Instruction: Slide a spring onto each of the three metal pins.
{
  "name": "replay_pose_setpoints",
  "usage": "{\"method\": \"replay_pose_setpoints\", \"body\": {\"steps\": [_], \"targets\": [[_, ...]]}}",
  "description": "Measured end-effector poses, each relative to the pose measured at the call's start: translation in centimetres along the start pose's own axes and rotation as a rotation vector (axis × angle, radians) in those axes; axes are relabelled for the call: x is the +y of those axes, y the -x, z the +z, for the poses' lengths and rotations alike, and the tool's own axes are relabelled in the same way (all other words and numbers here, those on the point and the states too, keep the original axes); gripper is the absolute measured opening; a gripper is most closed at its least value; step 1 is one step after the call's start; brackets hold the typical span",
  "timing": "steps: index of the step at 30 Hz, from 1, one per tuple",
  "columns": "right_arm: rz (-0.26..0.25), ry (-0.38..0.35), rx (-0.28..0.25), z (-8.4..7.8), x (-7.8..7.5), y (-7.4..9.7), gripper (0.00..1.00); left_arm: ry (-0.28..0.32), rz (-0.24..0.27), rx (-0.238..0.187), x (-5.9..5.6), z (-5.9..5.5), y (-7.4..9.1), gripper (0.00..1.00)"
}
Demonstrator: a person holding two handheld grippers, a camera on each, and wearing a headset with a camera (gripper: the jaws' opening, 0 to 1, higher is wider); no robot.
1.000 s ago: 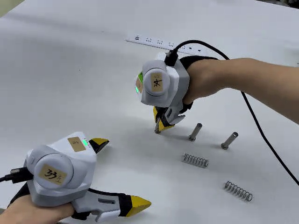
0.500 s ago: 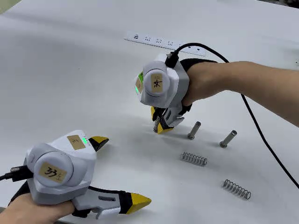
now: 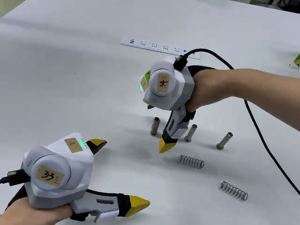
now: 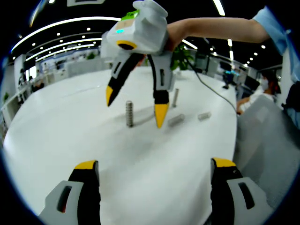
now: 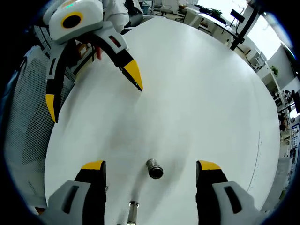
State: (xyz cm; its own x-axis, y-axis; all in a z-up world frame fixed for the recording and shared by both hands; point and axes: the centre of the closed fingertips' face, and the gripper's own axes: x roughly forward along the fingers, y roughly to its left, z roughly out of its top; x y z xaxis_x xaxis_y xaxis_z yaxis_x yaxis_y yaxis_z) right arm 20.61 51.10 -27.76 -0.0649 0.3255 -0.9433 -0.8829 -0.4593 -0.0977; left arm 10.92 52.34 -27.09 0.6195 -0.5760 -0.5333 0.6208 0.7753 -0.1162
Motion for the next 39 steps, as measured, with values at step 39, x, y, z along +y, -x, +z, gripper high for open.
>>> {"method": "replay_pose_setpoints", "body": {"steps": [39], "targets": [[-0.301, -0.570, -0.395, -8.2, 6.0, 9.9, 0.99, -0.097, -0.049, 0.011, -0.9, 2.0, -0.8, 1.00]]}}
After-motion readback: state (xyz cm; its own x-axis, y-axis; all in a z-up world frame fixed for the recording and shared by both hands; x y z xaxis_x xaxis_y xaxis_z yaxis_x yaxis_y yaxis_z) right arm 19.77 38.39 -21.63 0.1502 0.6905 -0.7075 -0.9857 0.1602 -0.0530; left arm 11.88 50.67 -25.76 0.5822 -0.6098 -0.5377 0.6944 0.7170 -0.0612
